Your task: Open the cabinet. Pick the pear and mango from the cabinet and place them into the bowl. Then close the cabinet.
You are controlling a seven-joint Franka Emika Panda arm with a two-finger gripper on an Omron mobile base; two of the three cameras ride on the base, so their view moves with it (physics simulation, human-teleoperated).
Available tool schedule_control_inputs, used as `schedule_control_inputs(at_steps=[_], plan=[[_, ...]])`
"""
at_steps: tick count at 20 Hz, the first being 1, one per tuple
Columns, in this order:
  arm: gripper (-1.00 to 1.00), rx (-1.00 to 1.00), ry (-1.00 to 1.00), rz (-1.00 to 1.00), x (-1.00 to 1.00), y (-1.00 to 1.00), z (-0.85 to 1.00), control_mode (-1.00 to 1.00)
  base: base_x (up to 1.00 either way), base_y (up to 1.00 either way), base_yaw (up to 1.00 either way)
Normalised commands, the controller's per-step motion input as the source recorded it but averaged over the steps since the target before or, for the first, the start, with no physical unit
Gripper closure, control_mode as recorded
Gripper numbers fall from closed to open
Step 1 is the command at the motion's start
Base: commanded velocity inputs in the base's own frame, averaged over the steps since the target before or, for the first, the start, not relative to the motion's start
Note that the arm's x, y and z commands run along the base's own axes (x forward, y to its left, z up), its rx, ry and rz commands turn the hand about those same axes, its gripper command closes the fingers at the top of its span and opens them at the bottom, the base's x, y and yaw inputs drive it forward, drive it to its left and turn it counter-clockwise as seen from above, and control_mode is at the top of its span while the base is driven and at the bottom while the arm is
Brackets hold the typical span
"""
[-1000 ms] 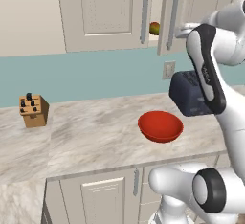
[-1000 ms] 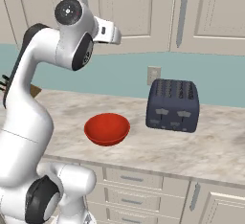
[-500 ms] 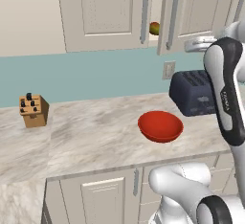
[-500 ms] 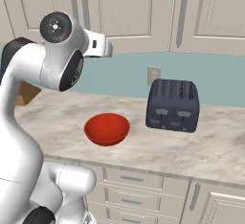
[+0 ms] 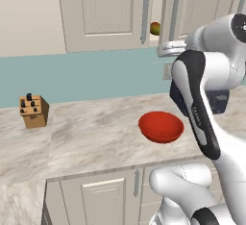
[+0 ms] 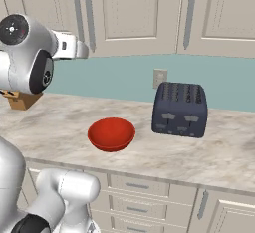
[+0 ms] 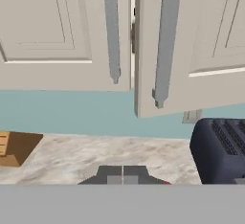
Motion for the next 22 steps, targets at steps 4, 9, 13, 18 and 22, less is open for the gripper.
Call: schedule_control_inputs(at_steps=[4,9,13,18,22], plan=[[1.00,-0.03,0.12,-0.09,0.38,0.67,0.00,-1.00,0.00,0.00,0.00],[1.00,-0.07,0.16,-0.13,0.43,0.55,0.00,-1.00,0.00,0.00,0.00],[1.00,-0.05,0.15,-0.12,0.31,0.38,0.00,-1.00,0.00,0.00,0.00],[1.00,-0.02,0.03,-0.02,0.15,0.05,0.00,-1.00,0.00,0.00,0.00],[1.00,-0.06,-0.02,0.00,0.31,0.00,0.09,-1.00,0.00,0.00,0.00]])
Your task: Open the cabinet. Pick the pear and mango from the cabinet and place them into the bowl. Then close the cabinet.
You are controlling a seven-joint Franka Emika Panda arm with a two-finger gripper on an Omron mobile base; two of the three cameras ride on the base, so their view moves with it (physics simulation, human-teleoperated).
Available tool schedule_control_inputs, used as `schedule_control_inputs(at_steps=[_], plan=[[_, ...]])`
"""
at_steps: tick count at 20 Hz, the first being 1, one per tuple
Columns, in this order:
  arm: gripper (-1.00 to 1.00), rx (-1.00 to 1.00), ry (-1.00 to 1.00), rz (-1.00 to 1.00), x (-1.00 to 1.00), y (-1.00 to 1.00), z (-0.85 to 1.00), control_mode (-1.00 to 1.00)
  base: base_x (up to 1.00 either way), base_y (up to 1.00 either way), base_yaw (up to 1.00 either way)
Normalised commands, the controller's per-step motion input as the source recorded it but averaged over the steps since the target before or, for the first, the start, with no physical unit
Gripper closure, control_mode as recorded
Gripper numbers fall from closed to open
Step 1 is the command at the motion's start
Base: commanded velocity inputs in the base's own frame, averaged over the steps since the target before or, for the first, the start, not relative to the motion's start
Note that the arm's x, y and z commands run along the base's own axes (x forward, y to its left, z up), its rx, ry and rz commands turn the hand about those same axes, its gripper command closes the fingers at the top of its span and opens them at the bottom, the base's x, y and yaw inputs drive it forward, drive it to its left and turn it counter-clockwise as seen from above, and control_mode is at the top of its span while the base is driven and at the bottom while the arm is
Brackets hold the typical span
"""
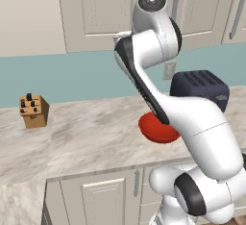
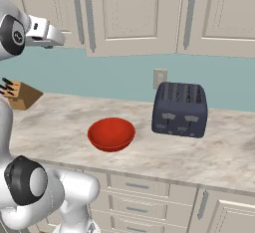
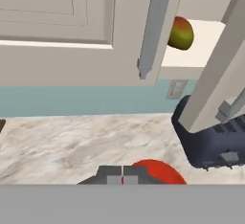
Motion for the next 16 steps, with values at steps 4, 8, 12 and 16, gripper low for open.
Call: schedule_control_inputs(at_steps=[4,8,12,16], plan=[[1.00,-0.08,-0.01,0.00,0.45,0.00,0.02,-1.00,0.00,0.00,0.00],[1.00,-0.09,-0.03,0.00,0.33,0.00,0.07,-1.00,0.00,0.00,0.00],[1.00,-0.13,-0.08,0.00,0.28,0.00,0.09,-1.00,0.00,0.00,0.00],[1.00,-0.12,-0.08,0.00,0.25,-0.01,0.01,-1.00,0.00,0.00,0.00]])
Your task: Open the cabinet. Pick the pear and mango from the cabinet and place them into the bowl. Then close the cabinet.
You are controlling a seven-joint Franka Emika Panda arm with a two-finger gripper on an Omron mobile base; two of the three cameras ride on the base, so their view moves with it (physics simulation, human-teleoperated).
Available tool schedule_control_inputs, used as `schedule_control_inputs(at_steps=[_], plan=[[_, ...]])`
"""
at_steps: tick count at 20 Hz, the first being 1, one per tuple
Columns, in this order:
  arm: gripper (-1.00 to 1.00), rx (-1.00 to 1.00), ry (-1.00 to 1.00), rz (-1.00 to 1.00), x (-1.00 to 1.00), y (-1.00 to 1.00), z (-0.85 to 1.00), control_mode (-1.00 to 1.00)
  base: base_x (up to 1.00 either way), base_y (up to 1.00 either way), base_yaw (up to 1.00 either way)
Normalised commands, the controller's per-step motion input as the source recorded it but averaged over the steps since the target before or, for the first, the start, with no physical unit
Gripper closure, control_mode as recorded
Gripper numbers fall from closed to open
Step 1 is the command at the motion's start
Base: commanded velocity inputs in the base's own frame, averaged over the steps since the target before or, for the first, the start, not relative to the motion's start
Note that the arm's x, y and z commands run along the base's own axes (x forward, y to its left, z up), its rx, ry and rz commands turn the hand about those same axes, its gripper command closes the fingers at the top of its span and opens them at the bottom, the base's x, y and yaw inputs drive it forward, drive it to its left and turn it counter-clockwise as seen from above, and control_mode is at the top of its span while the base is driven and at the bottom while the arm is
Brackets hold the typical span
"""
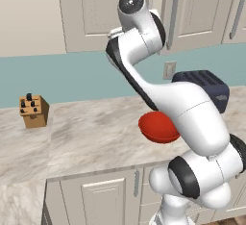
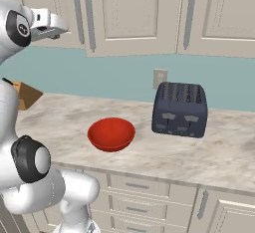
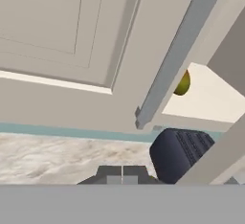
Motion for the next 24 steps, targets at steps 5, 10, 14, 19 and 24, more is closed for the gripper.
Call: schedule_control_inputs(at_steps=[5,10,14,19,24], plan=[[1.00,-0.10,-0.05,0.00,0.24,-0.08,0.00,-1.00,0.00,0.00,0.00],[1.00,-0.10,-0.04,0.00,0.22,-0.16,0.00,-1.00,0.00,0.00,0.00],[1.00,-0.10,-0.01,0.00,0.13,-0.19,0.00,-1.00,0.00,0.00,0.00],[1.00,-0.11,0.00,-0.01,0.00,-0.11,0.00,-1.00,0.00,0.00,0.00],[1.00,-0.10,0.00,-0.03,0.00,-0.20,0.00,-1.00,0.00,0.00,0.00]])
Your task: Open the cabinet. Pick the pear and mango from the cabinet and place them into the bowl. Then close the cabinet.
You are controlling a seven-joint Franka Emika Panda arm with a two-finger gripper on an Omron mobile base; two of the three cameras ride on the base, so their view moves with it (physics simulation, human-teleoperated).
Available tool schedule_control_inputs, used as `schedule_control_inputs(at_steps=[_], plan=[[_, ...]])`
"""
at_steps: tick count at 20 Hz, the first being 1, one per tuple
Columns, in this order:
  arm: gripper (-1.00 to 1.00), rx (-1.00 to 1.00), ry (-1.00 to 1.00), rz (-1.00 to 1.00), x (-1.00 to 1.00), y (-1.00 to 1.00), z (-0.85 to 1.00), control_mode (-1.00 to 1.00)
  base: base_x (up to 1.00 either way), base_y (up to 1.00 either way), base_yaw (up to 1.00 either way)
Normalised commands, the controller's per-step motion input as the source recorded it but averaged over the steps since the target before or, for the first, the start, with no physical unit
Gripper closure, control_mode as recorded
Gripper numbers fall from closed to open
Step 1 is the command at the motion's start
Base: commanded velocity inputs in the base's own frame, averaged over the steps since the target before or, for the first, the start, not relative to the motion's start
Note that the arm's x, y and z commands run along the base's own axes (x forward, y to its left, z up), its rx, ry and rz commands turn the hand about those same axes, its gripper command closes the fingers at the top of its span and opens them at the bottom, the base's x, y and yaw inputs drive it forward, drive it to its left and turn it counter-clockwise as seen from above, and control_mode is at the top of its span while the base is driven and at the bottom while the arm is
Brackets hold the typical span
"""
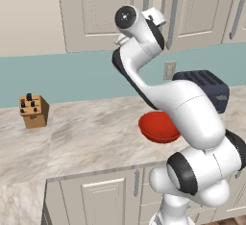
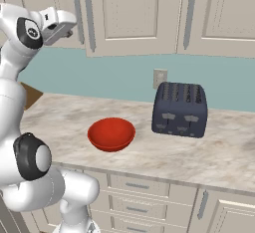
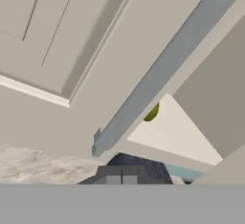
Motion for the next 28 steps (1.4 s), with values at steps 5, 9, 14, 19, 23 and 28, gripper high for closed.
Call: schedule_control_inputs(at_steps=[5,9,14,19,23,28], plan=[[1.00,-0.07,0.00,0.00,0.11,-0.23,0.00,-1.00,0.00,0.00,0.00],[1.00,-0.08,-0.01,0.00,0.19,-0.13,0.00,-1.00,0.00,0.00,0.00],[1.00,-0.11,-0.01,-0.04,0.03,-0.15,0.00,-1.00,0.00,0.00,0.00],[1.00,-0.09,0.00,-0.09,0.03,-0.24,0.00,-1.00,0.00,0.00,0.00],[1.00,-0.08,0.00,-0.10,0.01,-0.30,0.00,-1.00,0.00,0.00,0.00],[1.00,-0.09,0.00,-0.09,0.01,-0.35,0.00,-1.00,0.00,0.00,0.00]])
